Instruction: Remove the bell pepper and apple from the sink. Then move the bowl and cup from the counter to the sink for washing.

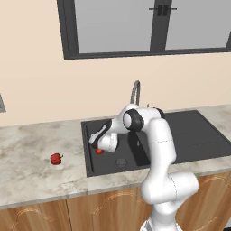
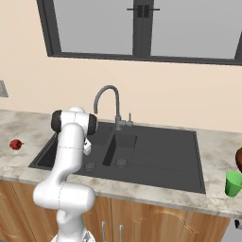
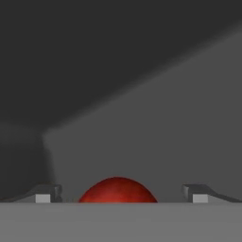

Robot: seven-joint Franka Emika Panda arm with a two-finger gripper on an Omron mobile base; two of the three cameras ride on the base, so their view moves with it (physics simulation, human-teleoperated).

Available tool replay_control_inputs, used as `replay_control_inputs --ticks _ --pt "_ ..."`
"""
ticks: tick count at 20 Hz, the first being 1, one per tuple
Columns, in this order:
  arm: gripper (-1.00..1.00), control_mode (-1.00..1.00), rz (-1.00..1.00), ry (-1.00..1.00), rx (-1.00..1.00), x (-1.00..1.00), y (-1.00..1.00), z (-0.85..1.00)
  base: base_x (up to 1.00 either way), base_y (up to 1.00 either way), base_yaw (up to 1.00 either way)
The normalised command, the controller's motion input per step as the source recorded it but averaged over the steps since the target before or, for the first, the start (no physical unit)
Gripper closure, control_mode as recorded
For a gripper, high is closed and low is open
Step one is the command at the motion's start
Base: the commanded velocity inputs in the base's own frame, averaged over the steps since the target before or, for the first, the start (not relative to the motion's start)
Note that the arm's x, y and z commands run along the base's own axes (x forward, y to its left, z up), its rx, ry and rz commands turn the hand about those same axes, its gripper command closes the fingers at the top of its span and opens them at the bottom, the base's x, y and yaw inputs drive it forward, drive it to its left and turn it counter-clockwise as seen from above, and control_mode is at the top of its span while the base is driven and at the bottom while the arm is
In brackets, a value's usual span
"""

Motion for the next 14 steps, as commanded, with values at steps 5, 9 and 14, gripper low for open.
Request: replay_control_inputs --ticks 5,9,14 --pt "-1.00 -1.00 0.00 0.00 0.03 -0.02 0.16 -0.12 0.00 0.00 0.00" --pt "-1.00 -1.00 0.00 0.00 0.00 -0.08 0.14 -0.09 0.00 0.00 0.00" --pt "-1.00 -1.00 0.00 0.00 0.00 -0.09 0.15 -0.08 0.00 0.00 0.00"
